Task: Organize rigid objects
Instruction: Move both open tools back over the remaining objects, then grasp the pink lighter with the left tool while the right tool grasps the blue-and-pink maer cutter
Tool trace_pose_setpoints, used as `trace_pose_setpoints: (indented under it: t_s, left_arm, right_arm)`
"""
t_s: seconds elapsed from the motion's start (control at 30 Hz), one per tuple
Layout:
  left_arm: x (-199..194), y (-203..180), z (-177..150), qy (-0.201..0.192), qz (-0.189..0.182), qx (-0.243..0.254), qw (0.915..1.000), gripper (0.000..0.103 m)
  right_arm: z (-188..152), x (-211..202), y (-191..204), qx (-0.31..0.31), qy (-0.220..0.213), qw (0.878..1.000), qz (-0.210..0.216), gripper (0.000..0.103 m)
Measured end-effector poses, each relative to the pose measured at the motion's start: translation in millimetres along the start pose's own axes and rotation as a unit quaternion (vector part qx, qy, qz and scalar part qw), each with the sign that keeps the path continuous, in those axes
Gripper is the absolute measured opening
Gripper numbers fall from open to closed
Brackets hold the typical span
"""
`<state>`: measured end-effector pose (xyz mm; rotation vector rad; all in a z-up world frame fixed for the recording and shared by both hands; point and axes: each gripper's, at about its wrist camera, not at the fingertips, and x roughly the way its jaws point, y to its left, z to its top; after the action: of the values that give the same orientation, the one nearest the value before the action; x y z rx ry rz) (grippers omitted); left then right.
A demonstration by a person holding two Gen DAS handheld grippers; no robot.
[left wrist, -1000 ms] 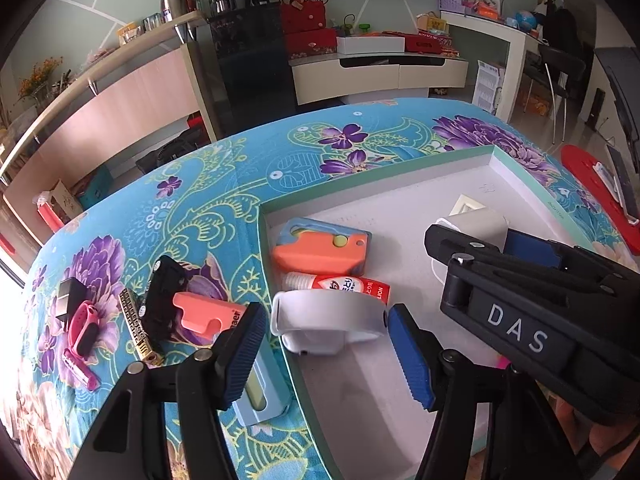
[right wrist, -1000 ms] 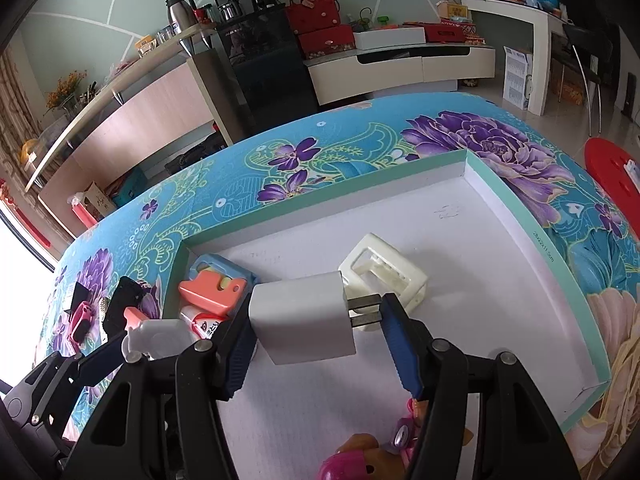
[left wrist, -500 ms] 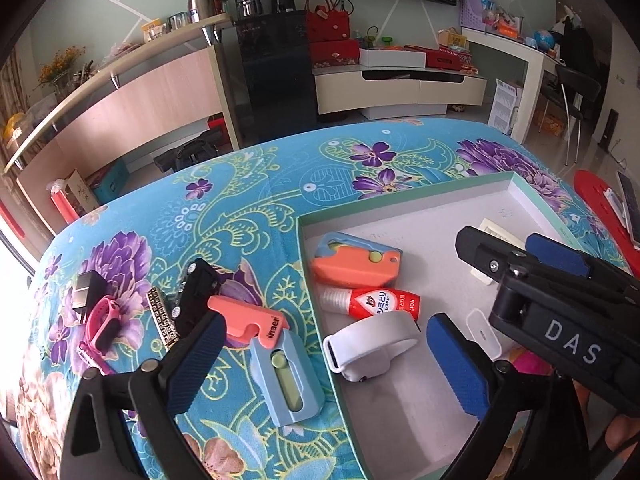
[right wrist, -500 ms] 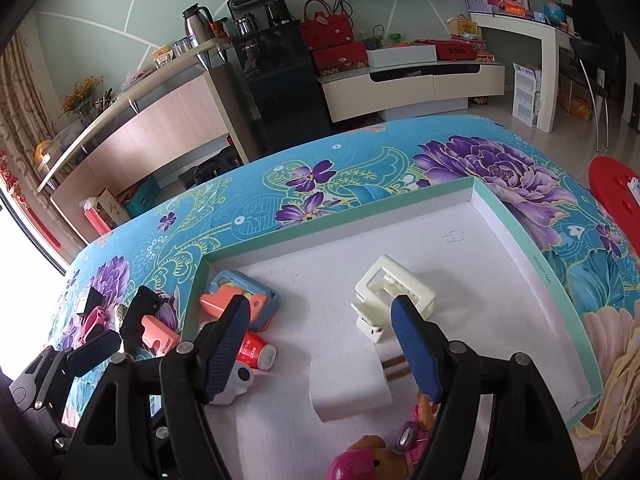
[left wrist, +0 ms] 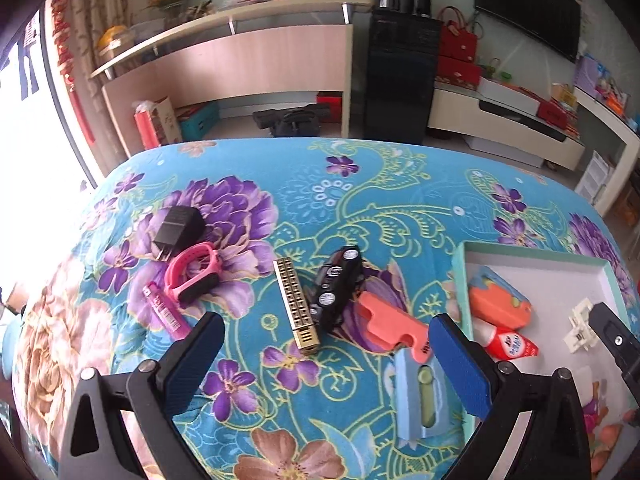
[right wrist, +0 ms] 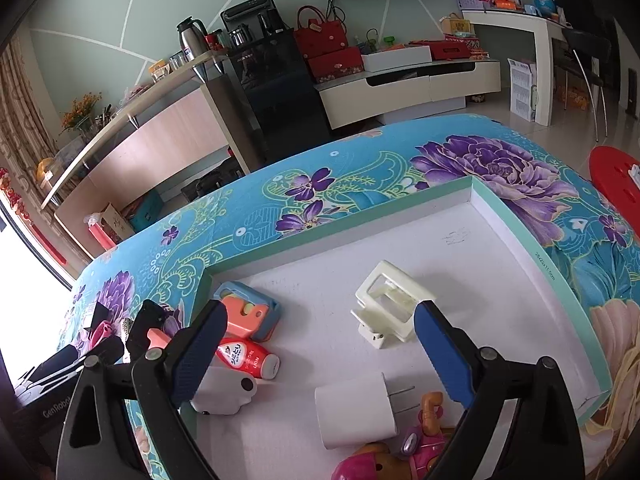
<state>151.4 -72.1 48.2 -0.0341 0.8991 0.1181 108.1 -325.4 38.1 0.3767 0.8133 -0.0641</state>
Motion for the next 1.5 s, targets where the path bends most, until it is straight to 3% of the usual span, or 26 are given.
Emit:
trace_pose_setpoints:
  t_s: [0.1, 0.23, 0.4, 0.53, 0.67, 0.83, 0.93, 1.07, 1.3, 1.5]
  left_arm:
    - [4.8, 16.2, 0.0, -0.004, 0.050, -0.018, 0.9986, 0.103]
    - [6.2, 42.1, 1.3, -0.004, 0.073, -0.072, 0.9947, 0.103]
    - [2.4, 69.0, 2.0, -0.012, 0.093, -0.121, 0.9882, 0.103]
    - [2.7, 83.5, 0.8, -0.011, 0.111, -0.140, 0.9837, 0.103]
    - [1.6, 95.1, 0.0, -0.012, 0.121, -0.152, 0.9808, 0.103]
    - [-0.1, 107.9, -0.6, -0.015, 0.132, -0.162, 0.9777, 0.103]
    - [-2.9, 117.3, -1.2, -0.019, 0.131, -0.173, 0.9759, 0.103]
    - [-4.9, 133.1, -2.2, -0.023, 0.130, -0.187, 0.9735, 0.103]
    - [-4.2, 161.8, -6.0, -0.023, 0.119, -0.210, 0.9702, 0.103]
    - [8.9, 174.1, -7.3, -0.011, 0.109, -0.207, 0.9721, 0.103]
  right_arm:
    - [-1.9, 2.6, 10.5, -0.009, 0.001, 1.000, 0.010, 0.095]
    - [-5.6, 8.4, 29.9, -0.017, 0.008, 0.999, 0.039, 0.095]
    - [-14.8, 21.7, 57.7, -0.016, 0.047, 0.993, 0.106, 0.095]
    - [-22.4, 25.7, 81.2, -0.063, 0.051, 0.993, 0.089, 0.095]
    - [-28.8, 31.4, 95.2, -0.069, 0.066, 0.990, 0.105, 0.095]
    - [-34.6, 34.2, 110.0, -0.092, 0.054, 0.993, 0.058, 0.095]
    - [-35.3, 32.9, 111.9, -0.097, 0.044, 0.993, 0.051, 0.095]
    - [-32.8, 20.5, 116.7, -0.106, 0.000, 0.994, 0.038, 0.095]
    - [-35.0, 15.3, 129.8, -0.105, -0.030, 0.992, 0.068, 0.095]
    - [-44.9, 19.1, 156.1, -0.155, -0.036, 0.985, 0.074, 0.095]
